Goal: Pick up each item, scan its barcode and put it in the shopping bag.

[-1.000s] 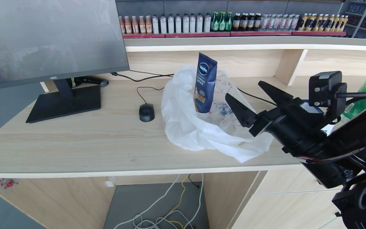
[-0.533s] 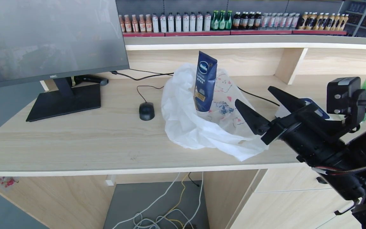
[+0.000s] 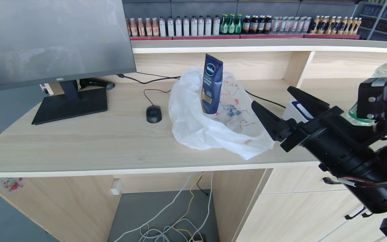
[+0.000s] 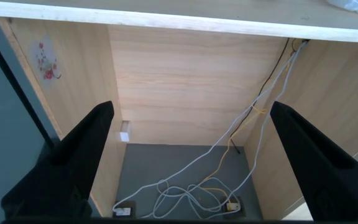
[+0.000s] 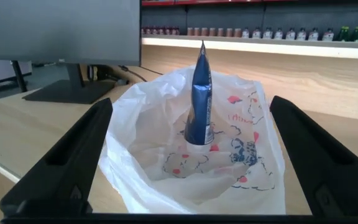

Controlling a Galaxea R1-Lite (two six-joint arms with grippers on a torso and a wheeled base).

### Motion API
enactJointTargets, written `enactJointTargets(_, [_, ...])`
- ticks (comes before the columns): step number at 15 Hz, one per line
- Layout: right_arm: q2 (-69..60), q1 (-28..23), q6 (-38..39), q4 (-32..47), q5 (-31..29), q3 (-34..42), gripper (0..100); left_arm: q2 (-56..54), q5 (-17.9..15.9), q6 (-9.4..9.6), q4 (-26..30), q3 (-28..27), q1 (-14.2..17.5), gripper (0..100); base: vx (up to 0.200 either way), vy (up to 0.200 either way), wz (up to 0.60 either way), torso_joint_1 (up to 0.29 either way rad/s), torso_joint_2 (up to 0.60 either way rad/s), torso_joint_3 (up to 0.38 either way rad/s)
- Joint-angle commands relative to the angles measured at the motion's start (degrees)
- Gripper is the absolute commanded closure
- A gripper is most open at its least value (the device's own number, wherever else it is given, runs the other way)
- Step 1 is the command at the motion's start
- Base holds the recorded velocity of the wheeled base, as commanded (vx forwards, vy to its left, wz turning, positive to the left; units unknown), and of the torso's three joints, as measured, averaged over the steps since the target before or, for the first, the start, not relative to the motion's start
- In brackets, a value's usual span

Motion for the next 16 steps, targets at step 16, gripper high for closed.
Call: enactJointTargets(16, [1.3, -3.6, -0.8, 0.1, 0.0, 3.2, 0, 0.0, 0.0, -0.71, 0.0, 0.0, 0.1, 0, 0.000, -0.200, 0.00, 0.004, 0.00, 0.004])
